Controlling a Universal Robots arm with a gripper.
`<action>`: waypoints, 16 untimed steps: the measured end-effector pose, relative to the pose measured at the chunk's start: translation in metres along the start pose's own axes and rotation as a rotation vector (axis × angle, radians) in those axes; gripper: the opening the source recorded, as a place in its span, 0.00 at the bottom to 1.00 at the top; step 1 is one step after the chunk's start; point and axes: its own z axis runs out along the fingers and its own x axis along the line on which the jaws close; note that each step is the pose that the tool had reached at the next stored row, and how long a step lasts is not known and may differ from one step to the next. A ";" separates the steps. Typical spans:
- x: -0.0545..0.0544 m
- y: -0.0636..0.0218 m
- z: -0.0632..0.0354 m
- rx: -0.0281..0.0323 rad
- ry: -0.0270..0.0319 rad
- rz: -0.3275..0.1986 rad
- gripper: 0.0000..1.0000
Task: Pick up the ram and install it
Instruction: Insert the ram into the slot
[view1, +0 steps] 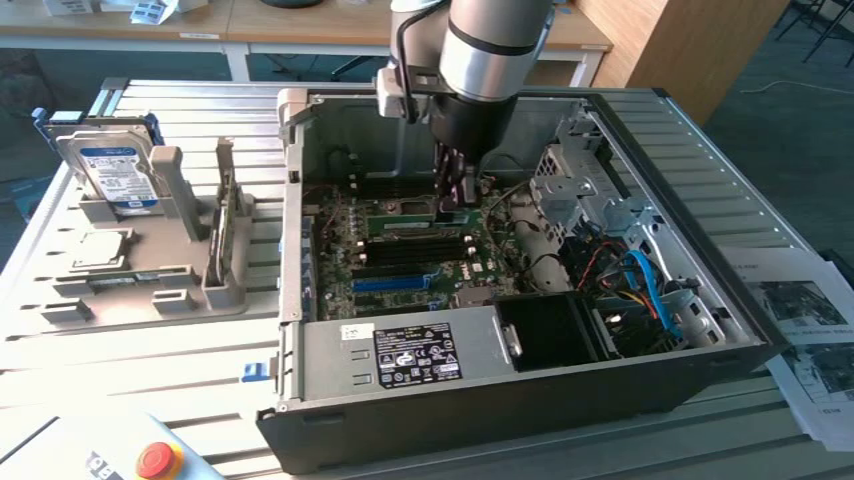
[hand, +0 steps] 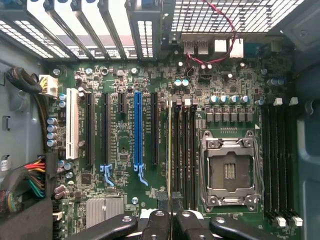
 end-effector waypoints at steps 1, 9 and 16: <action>0.000 -0.0001 0.0016 0.0000 0.0001 0.000 0.12; 0.000 -0.0006 0.0132 0.0000 0.0000 0.000 0.12; 0.000 -0.0006 0.0135 0.0000 0.0001 0.000 0.12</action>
